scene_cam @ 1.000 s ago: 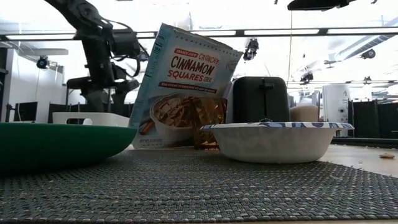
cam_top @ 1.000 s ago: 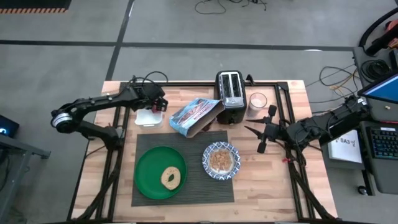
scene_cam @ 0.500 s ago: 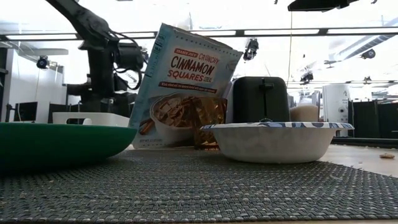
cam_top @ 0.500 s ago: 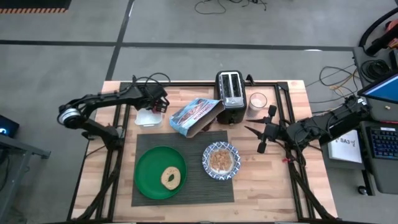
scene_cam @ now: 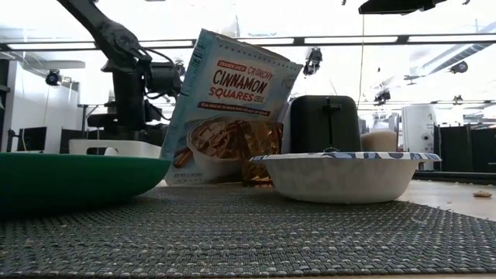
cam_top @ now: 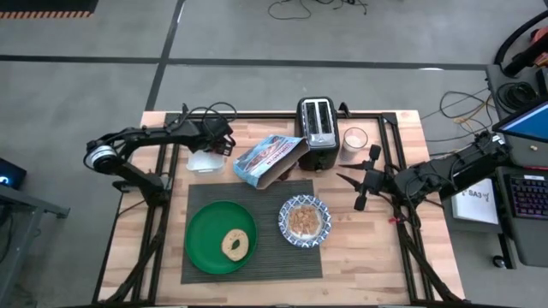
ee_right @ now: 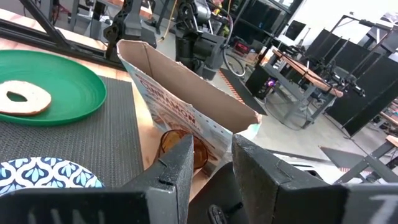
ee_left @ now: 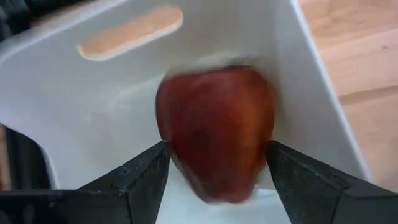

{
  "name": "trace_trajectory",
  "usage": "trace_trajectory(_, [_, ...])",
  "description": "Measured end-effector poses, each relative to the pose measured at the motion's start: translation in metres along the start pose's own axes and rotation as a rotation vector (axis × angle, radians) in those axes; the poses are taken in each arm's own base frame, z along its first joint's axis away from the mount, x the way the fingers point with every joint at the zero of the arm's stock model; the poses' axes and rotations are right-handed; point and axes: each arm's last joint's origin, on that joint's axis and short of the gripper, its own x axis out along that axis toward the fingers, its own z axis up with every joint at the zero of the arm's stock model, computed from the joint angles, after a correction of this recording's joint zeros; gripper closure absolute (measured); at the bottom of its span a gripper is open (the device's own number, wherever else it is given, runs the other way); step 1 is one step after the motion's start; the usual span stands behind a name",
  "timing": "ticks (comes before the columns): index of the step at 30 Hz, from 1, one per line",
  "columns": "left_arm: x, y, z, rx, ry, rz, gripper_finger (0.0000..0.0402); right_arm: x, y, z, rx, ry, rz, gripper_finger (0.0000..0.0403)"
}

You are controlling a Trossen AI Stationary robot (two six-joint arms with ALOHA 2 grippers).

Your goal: Arrange a breakfast setting

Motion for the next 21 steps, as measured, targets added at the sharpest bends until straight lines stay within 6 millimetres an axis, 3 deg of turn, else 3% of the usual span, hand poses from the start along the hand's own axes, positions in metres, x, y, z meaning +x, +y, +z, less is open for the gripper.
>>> trace_trajectory(12, [0.003,0.002,-0.004,-0.003,-0.001,0.013,0.0256,0.0,0.0,0.0,-0.001,0.001,0.0,0.0301])
trace_trajectory(21, [-0.022,0.009,0.007,0.009,-0.069,0.022,0.0257,0.0,0.0,0.0,0.006,0.001,0.0,0.0301])
